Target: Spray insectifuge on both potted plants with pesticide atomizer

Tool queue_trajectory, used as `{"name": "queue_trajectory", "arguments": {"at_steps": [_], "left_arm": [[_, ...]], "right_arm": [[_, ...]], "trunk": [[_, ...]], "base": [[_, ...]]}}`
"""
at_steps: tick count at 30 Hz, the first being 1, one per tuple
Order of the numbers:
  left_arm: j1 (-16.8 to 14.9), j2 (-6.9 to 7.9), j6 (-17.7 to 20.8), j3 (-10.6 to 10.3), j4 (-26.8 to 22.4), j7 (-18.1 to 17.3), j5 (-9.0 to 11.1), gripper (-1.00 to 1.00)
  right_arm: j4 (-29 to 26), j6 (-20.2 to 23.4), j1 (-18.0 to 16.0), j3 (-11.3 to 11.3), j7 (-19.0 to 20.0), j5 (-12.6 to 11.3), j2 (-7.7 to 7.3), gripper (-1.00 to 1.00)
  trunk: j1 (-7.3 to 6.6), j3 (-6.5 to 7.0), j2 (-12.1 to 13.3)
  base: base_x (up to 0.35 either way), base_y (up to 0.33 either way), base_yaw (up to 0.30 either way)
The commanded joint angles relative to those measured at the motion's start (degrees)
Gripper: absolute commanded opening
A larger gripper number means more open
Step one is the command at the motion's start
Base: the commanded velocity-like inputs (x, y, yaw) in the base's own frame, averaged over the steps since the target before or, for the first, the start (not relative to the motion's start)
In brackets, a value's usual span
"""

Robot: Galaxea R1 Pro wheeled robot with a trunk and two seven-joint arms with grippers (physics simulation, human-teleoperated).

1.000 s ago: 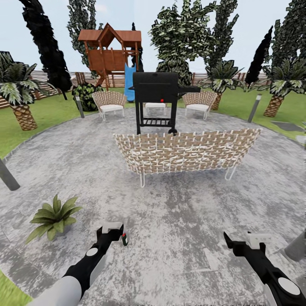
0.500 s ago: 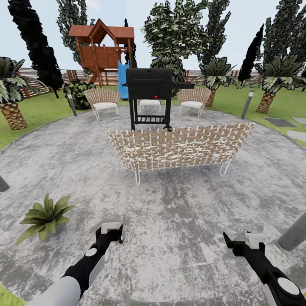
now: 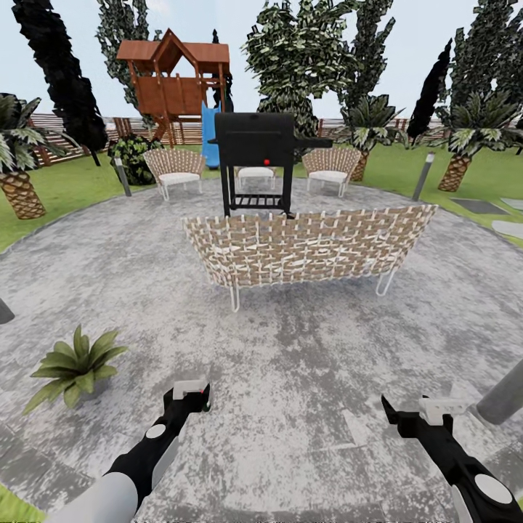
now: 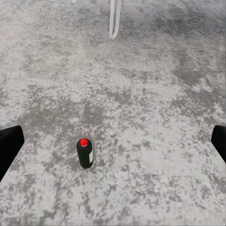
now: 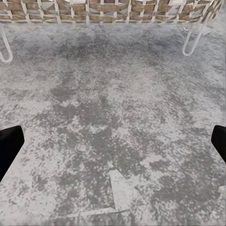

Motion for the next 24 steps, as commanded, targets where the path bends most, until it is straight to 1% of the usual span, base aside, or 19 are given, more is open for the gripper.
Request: {"name": "queue_trajectory", "arguments": {"at_steps": [1, 14, 16, 18, 20, 24], "left_arm": [[0.0, 0.01, -0.2, -0.1, 0.1, 0.0, 0.3, 1.0], [0.0, 0.07, -0.4, -0.1, 0.1, 0.0, 0.3, 1.0], [0.0, 0.17, -1.8, -0.1, 0.1, 0.0, 0.3, 1.0], [0.1, 0.25, -4.4, 0.0, 0.5, 0.0, 0.4, 1.0], [0.1, 0.31, -6.2, 0.0, 1.6, 0.0, 0.4, 1.0], [0.1, 0.35, -7.5, 0.1, 2.7, 0.0, 0.4, 1.0]], "right_arm": [[-0.1, 0.3, 0.0, -0.1, 0.3, 0.0, 0.01, 1.0], [0.0, 0.3, 0.0, -0.1, 0.3, 0.0, 0.01, 1.0], [0.0, 0.3, 0.0, -0.1, 0.3, 0.0, 0.01, 1.0], [0.1, 0.3, 0.0, -0.1, 0.3, 0.0, 0.01, 1.0], [0.1, 0.3, 0.0, -0.1, 0.3, 0.0, 0.01, 1.0], [0.1, 0.3, 0.0, -0.1, 0.3, 0.0, 0.01, 1.0]], "trunk": [[0.22, -0.31, -0.4], [3.07, -3.81, -5.7], [3.51, -4.35, -6.5], [3.95, -4.89, -7.3], [4.39, -5.43, -8.1], [5.27, -6.51, -9.7]], "base": [[0.0, 0.0, 0.0], [0.0, 0.0, 0.0], [0.0, 0.0, 0.0], [0.0, 0.0, 0.0], [0.0, 0.0, 0.0], [0.0, 0.0, 0.0]]}}
